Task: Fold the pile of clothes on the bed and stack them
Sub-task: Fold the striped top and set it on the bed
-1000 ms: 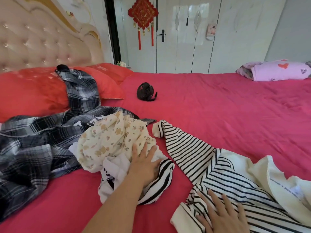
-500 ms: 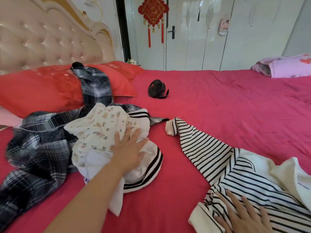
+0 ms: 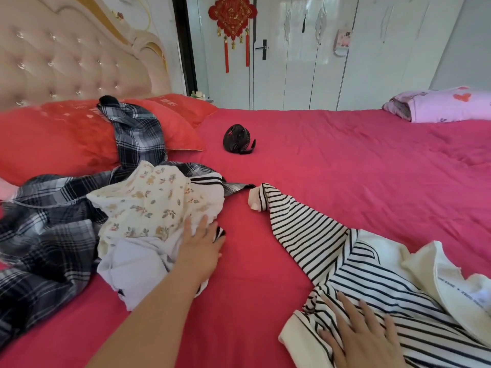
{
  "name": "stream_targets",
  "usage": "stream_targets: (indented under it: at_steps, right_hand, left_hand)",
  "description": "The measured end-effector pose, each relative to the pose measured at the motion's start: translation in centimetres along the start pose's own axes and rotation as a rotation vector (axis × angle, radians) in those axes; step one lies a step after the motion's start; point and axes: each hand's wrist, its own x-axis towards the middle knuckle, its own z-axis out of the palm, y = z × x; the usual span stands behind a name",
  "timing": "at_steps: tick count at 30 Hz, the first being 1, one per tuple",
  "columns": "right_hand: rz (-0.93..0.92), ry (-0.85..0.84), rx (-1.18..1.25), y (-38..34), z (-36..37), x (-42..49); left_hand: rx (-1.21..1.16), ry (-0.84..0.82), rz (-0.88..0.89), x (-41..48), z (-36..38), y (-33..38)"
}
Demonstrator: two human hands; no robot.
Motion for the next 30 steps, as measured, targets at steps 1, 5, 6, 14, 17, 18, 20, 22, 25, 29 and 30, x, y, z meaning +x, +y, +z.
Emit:
stream_targets:
  at_steps: [1,5,6,14,17,18,20,22,25,29,30]
  right_hand:
    - [0.022,-0.076,-0.046,-0.1,-0.1,-0.1]
    - [0.072,-0.274,-0.226,-0.4,-1.4,0.5]
    - [0.043,-0.303,-0.259,-0.1,-1.4,0.6]
    - [-0.024,-0.356,-0.189,4.1,-6.9,-4.5]
    - [-0.038,-0.446,-0.205,5.4,-9.1,-6.9]
    - [-0.056,-0.412,-0.194,5.3,-9.7,-7.4]
    - [-0.08,-0.293,-0.108,4.7,-10.9,-7.9]
    - [-0.1,-0.226,0.008,4.0,-12.3,-8.4]
    - [-0.18,-0.281,0.016,4.2,-15.0,-9.5]
    - [-0.27,-0.874,0.04,5.6,-19.7,-10.3]
    - [-0.234,-1.003,0.085,6.0,-20.7,-10.3]
  left_hand:
    - [-0.059,0.02,0.028,-0.1,-0.7,1.2]
    - [-0.33,0.162,0.164,-1.8,-4.2,7.7]
    - [-0.405,0.174,0.189,-2.6,-4.8,9.3]
    - [-0.864,-0.035,0.18,-10.2,-6.2,16.1]
    - [-0.95,0.059,0.092,-12.8,-7.6,16.2]
    - [-0.959,0.09,0.072,-13.9,-8.2,16.2]
    - [-0.974,0.148,0.061,-16.1,-9.4,16.0]
    - [-1.012,0.17,0.073,-18.2,-10.7,15.3]
    - [-1.147,-0.14,0.241,-20.0,-13.2,13.2]
    - [-0.844,-0.448,0.439,-19.9,-17.0,12.4]
    - [-0.79,-0.331,0.399,-19.3,-17.6,13.0]
